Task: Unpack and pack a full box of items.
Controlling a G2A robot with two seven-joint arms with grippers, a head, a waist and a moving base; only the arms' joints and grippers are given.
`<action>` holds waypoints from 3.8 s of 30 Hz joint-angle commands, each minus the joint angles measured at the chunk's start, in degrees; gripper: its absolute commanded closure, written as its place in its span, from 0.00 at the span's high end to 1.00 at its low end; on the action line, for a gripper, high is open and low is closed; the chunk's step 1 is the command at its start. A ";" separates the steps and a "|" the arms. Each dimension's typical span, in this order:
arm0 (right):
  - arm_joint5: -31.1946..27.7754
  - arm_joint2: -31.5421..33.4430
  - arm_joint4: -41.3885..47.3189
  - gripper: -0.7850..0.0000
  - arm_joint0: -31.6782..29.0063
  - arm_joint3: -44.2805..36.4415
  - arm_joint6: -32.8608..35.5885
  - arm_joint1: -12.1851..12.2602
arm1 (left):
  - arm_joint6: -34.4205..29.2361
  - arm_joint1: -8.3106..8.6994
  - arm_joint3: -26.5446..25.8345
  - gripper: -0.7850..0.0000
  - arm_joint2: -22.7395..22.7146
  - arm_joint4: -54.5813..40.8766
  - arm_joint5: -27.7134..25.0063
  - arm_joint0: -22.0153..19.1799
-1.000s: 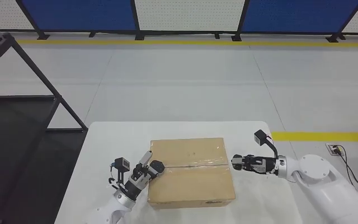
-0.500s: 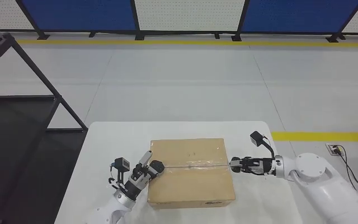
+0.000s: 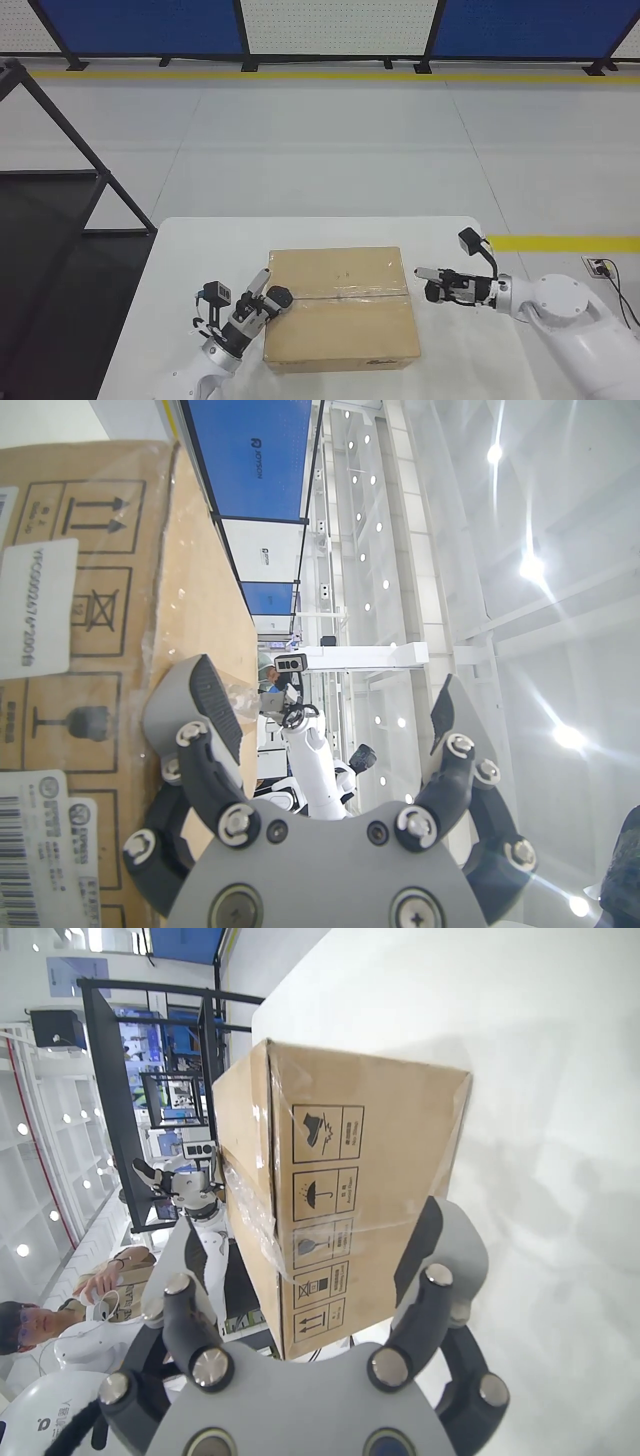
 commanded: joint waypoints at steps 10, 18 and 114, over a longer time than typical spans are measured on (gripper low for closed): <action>-5.23 10.80 1.86 1.00 -6.86 -9.73 -3.52 2.45 | -0.23 0.15 -3.05 1.00 -1.77 -1.98 -1.48 1.64; -6.84 12.26 8.10 1.00 -8.52 -12.76 4.87 2.59 | -0.44 0.37 -4.61 1.00 -3.66 -2.98 -1.72 3.13; 16.21 -8.63 4.68 1.00 4.34 -22.29 -7.51 -6.40 | -3.79 0.95 -11.02 1.00 -15.64 -13.39 -8.57 16.24</action>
